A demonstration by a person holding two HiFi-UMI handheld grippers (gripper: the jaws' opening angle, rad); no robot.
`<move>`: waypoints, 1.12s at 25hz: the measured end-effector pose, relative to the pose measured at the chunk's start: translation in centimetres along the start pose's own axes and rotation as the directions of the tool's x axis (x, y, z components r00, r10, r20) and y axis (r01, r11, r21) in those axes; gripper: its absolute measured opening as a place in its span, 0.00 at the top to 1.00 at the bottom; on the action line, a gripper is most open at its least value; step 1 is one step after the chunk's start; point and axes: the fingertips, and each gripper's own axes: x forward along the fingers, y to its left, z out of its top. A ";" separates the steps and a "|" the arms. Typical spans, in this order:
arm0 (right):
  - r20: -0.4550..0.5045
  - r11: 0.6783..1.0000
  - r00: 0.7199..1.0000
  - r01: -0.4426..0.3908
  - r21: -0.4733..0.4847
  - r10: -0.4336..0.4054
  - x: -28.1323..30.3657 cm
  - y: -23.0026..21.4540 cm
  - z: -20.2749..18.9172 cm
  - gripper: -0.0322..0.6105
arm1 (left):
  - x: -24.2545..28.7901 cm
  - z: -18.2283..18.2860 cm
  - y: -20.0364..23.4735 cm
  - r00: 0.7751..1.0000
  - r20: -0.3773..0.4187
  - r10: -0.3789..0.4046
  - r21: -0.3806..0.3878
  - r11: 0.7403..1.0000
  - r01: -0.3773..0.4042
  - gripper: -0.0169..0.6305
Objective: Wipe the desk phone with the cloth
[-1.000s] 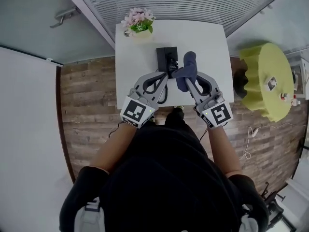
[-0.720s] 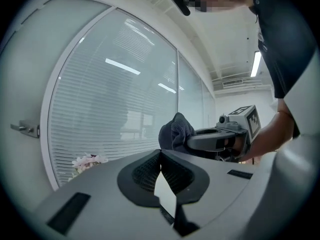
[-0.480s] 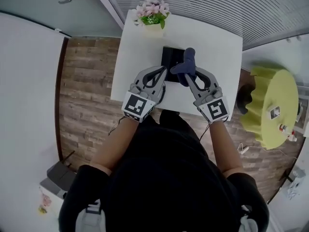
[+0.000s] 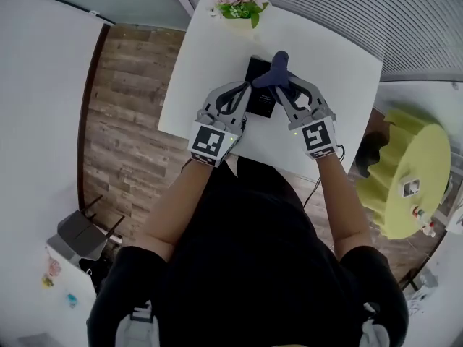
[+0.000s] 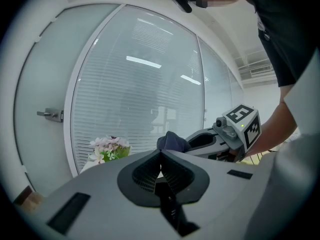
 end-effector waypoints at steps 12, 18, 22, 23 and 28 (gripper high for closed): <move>-0.173 0.975 0.980 -0.126 -0.185 0.094 6.7 -1.4 -6.8 0.83 | 2.2 -4.0 1.2 0.994 -0.059 0.092 -0.046 0.994 -0.094 0.96; -0.255 0.968 0.959 -0.175 -0.179 0.126 8.2 -1.4 -10.5 0.83 | 2.6 -4.8 1.3 0.991 -0.076 0.110 -0.059 0.992 -0.115 0.96; -0.249 0.964 0.959 -0.185 -0.192 0.135 8.2 -1.0 -10.7 0.83 | 2.5 -5.2 1.3 0.990 -0.083 0.117 -0.069 0.990 -0.123 0.96; -0.250 0.961 0.959 -0.190 -0.201 0.137 8.2 -0.8 -10.7 0.83 | 2.5 -5.3 1.3 0.989 -0.086 0.118 -0.071 0.990 -0.124 0.96; -0.262 0.955 0.954 -0.207 -0.214 0.149 7.9 0.3 -11.3 0.83 | 2.6 -5.8 1.0 0.990 -0.095 0.106 -0.072 0.991 -0.114 0.96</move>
